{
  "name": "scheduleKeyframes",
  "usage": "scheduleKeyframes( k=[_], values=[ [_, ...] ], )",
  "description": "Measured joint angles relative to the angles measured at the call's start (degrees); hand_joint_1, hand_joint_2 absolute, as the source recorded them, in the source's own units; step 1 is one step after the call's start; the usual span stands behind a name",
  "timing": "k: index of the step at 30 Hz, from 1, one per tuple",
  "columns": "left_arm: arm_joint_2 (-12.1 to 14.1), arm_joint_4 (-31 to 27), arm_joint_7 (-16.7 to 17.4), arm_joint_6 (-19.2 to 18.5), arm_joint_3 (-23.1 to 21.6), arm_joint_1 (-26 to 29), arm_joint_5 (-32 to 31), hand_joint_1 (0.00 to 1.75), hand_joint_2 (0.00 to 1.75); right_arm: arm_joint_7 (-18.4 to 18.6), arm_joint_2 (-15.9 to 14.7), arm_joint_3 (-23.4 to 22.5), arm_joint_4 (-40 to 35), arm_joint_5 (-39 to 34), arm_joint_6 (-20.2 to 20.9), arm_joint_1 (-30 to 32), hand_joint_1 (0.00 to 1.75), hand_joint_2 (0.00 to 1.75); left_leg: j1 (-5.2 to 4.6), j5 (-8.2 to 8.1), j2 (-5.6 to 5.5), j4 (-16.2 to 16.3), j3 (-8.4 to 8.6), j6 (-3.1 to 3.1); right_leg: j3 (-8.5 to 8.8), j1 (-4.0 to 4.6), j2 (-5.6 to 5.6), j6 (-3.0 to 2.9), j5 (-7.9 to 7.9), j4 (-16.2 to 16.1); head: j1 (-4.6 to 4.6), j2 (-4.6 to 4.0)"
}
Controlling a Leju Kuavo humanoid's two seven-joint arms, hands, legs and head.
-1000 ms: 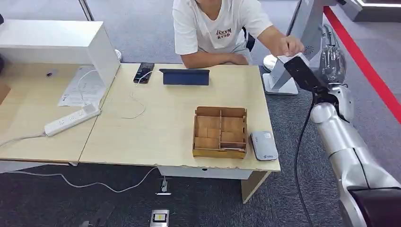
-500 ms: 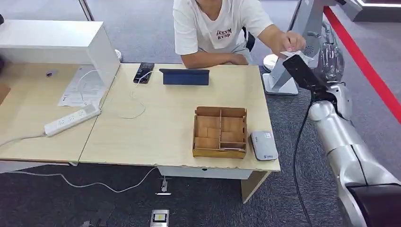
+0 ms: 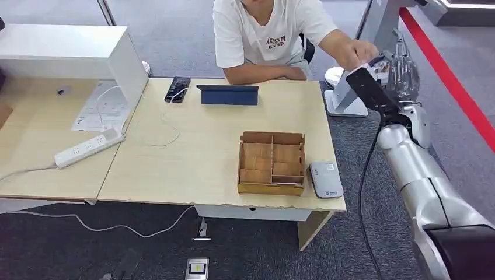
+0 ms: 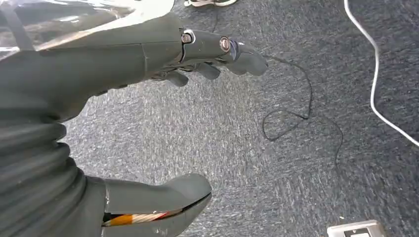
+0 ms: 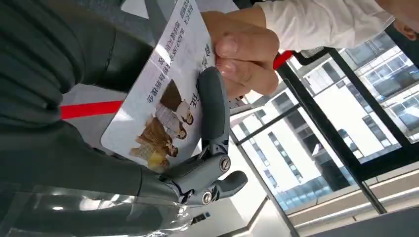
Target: Pass the card to the sensor for recognition and then transmit it.
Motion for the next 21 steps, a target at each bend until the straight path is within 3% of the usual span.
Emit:
scheduleKeyframes(
  k=[10,21],
  values=[
    [-0.09,0.0,0.02,0.13,0.0,0.1,1.03,0.0,1.75,0.0,-0.17,0.07,0.02,-0.33,1.75,-0.03,1.75,1.75,0.0,0.0,0.01,0.01,0.01,0.0,-0.01,0.0,0.0,0.0,0.0,-0.01,0.0,0.0],
    [-0.26,0.0,-0.61,0.61,0.09,1.99,2.47,0.0,1.75,0.42,-3.58,0.37,0.39,-1.55,3.43,3.06,1.75,1.75,0.0,-0.01,0.01,0.01,-0.03,0.0,-0.05,0.0,0.01,0.0,0.0,-0.03,-0.02,0.0]
  ],
)
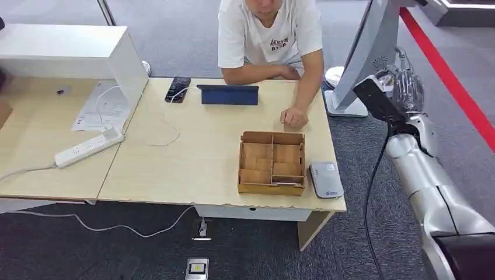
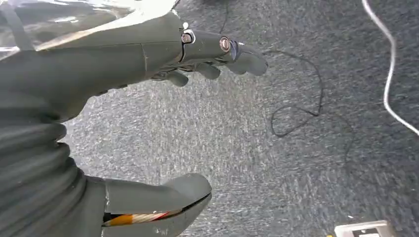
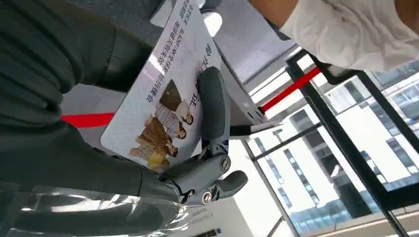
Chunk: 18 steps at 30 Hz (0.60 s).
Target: Pass the card to the sensor for recognition and then transmit it.
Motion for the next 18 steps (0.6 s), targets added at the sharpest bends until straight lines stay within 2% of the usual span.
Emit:
scheduleKeyframes(
  k=[8,11,18],
  values=[
    [0.0,0.0,0.0,0.02,0.02,0.24,0.15,0.0,1.75,-0.05,-1.4,0.11,0.0,-0.07,0.2,1.43,1.75,1.75,0.01,0.01,0.02,0.0,-0.02,0.0,-0.03,0.01,0.01,-0.01,0.01,0.02,0.0,0.0],
    [0.0,0.02,-0.11,0.02,0.09,0.39,0.81,0.0,1.75,1.07,-2.08,0.15,0.0,-0.15,1.16,2.1,1.75,1.75,0.02,0.01,0.01,0.0,0.02,-0.01,-0.03,0.02,0.01,-0.01,0.01,0.0,-0.02,0.0],
    [0.04,0.04,-0.53,-0.81,0.13,1.6,0.94,0.0,1.75,1.92,-5.77,0.2,-0.02,-1.55,2.16,9.86,1.75,1.75,0.01,-0.02,-0.01,0.0,-0.05,0.03,0.0,0.01,-0.01,0.0,0.01,-0.07,0.0,0.0]
  ],
)
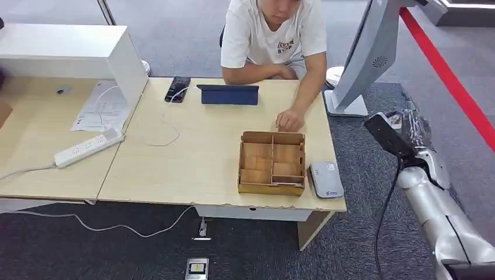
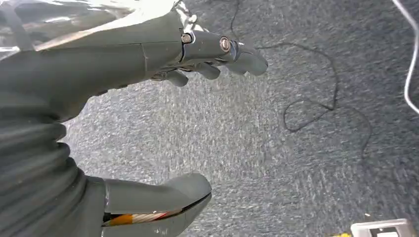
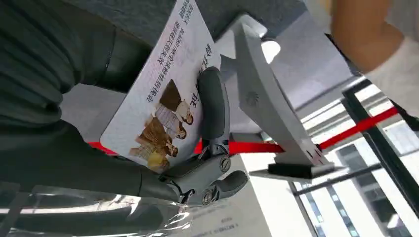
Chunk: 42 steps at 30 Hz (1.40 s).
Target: Pass the card to the sensor for recognition and then transmit it.
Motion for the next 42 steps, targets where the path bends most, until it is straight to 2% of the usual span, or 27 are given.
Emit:
scheduleKeyframes(
  k=[6,12,17,24,42],
  values=[
    [0.07,0.02,0.44,-0.76,0.0,0.01,-0.63,0.0,1.75,1.16,-1.42,0.18,0.0,0.05,0.48,5.53,1.75,1.75,0.01,0.0,0.0,-0.01,0.0,0.0,-0.03,0.01,0.0,0.0,0.0,0.02,0.0,0.0],
    [0.2,0.02,0.39,-1.42,0.0,-0.01,-1.22,0.0,1.75,4.96,-1.88,0.61,0.02,2.21,4.35,8.29,1.75,1.75,0.01,0.02,0.01,-0.02,0.0,-0.02,-0.02,0.02,0.0,-0.01,0.0,0.04,0.0,0.0],
    [0.22,0.02,0.72,-1.42,0.0,-0.03,-1.38,0.0,1.75,6.58,-1.44,1.75,0.42,3.43,5.9,9.48,1.75,1.75,0.01,0.02,0.01,-0.02,-0.01,-0.01,-0.02,0.01,0.0,-0.01,0.01,0.04,0.0,0.0],
    [0.22,0.02,1.14,-1.24,0.0,-0.12,-1.18,0.0,1.75,7.3,0.46,3.37,1.14,4.92,7.34,9.22,1.75,1.75,0.01,0.02,0.02,-0.02,-0.02,-0.02,-0.02,0.01,0.0,-0.01,0.01,0.04,0.0,0.0],
    [0.22,0.02,1.11,-1.27,0.0,-0.67,-2.43,0.0,1.75,7.23,3.87,5.9,1.53,5.42,7.61,6.44,1.75,1.75,0.01,0.05,0.0,-0.02,-0.02,-0.01,-0.02,0.01,0.0,-0.01,0.01,0.06,0.02,0.0]
  ],
)
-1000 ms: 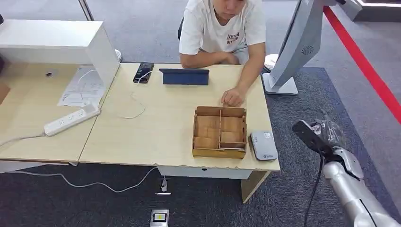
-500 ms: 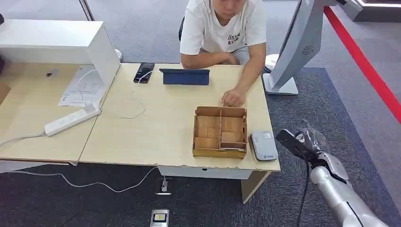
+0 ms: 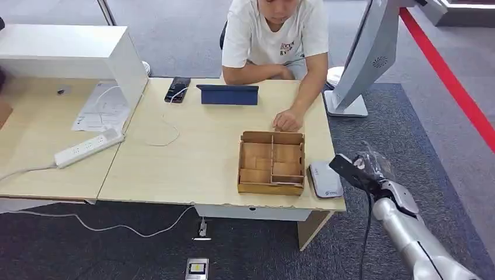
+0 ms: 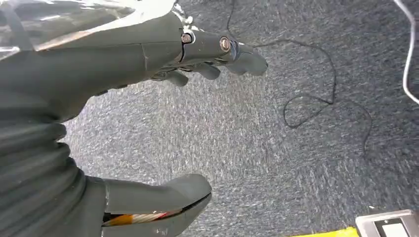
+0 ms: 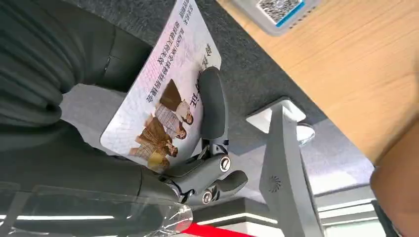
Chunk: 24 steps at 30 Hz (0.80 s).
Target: Pass the card to the sensor for recognition and then transmit it.
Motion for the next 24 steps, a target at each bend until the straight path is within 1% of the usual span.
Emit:
scheduleKeyframes(
  k=[11,24],
  values=[
    [0.0,0.0,0.39,0.07,0.0,-0.19,-0.09,0.0,1.75,-0.02,1.7,1.14,0.52,0.55,0.48,-0.82,1.75,1.75,0.0,0.0,0.01,0.0,0.0,0.0,-0.01,0.0,0.0,0.0,0.0,-0.01,0.0,0.0],
    [0.0,0.15,0.57,0.22,0.0,0.16,1.03,0.0,1.75,0.68,2.75,2.23,1.62,1.81,3.02,-0.79,1.75,1.75,0.0,0.0,0.0,0.0,0.0,0.0,-0.01,0.0,0.0,0.0,0.0,-0.01,-0.02,0.0]
  ],
)
